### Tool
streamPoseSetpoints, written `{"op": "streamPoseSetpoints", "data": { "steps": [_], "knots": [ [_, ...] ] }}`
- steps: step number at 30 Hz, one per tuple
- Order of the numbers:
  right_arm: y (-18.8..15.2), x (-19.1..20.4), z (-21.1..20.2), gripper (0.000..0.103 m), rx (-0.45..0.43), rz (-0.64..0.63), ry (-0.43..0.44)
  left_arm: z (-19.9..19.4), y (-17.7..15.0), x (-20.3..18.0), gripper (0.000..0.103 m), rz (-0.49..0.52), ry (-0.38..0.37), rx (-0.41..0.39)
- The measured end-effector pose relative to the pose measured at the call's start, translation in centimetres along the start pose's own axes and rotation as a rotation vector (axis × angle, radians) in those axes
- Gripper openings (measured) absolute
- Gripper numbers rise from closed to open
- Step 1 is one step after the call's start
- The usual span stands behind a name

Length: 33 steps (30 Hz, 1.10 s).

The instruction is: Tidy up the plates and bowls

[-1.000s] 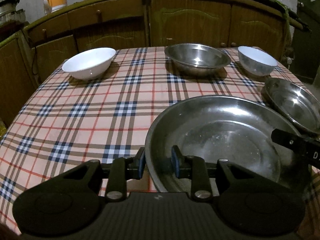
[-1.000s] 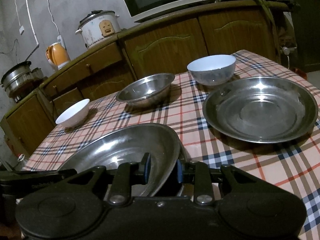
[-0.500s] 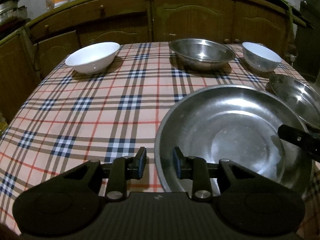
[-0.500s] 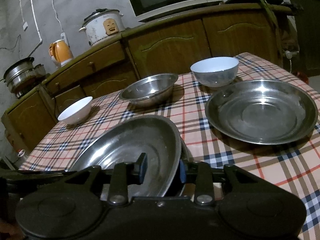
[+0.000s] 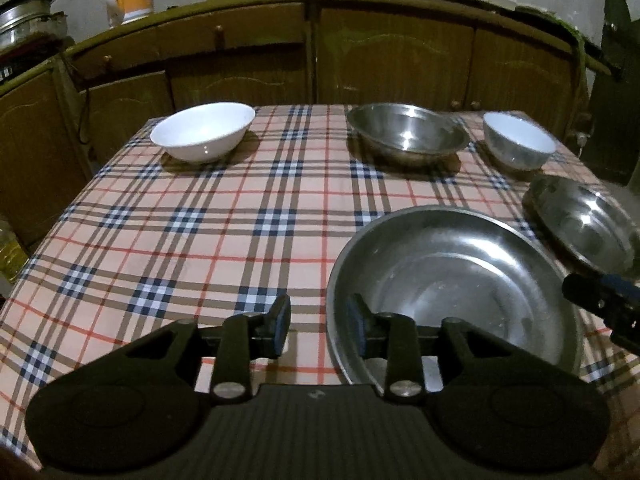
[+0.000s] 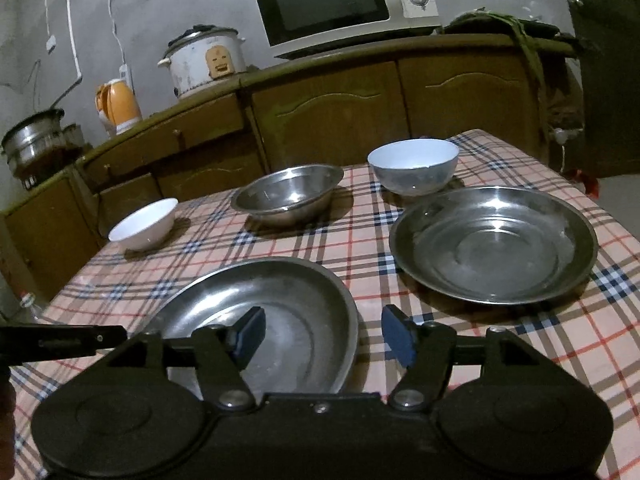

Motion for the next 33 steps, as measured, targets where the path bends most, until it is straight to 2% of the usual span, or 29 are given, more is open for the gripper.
{"op": "streamPoseSetpoints", "data": {
  "steps": [2,7,12,16,22,33],
  "knots": [
    [0.4,0.2,-0.7,0.078,-0.009,-0.003,0.004,-0.8,0.3,-0.2,0.04,-0.003,-0.008,-0.012],
    [1.4,1.0,-2.8,0.08,-0.032,-0.04,0.003,-2.7,1.1,-0.7,0.068,-0.022,-0.019,-0.047],
    [2.2,0.9,-4.5,0.08,-0.037,-0.028,-0.014,-4.4,1.5,-1.7,0.082,-0.032,-0.059,-0.059],
    [2.8,0.8,-5.9,0.081,-0.049,-0.023,-0.017,-5.4,1.7,-2.3,0.09,-0.035,-0.079,-0.071],
    [3.4,1.1,-7.6,0.081,-0.062,-0.028,-0.019,-6.7,2.0,-2.9,0.095,-0.047,-0.093,-0.084],
    [4.1,2.5,-9.3,0.081,-0.083,-0.057,-0.009,-8.3,2.3,-2.8,0.1,-0.066,-0.09,-0.118]
  ]
}}
Point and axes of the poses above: each gripper's, at about its wrist camera, not at the fingertips, and z roughly the way its jaws point, x to its left, y to its top, the point moved 9 cm from there along z, roughly the way its jaws point, and after that the axes turned 3 degrees about -x, right-handed, at the moved point
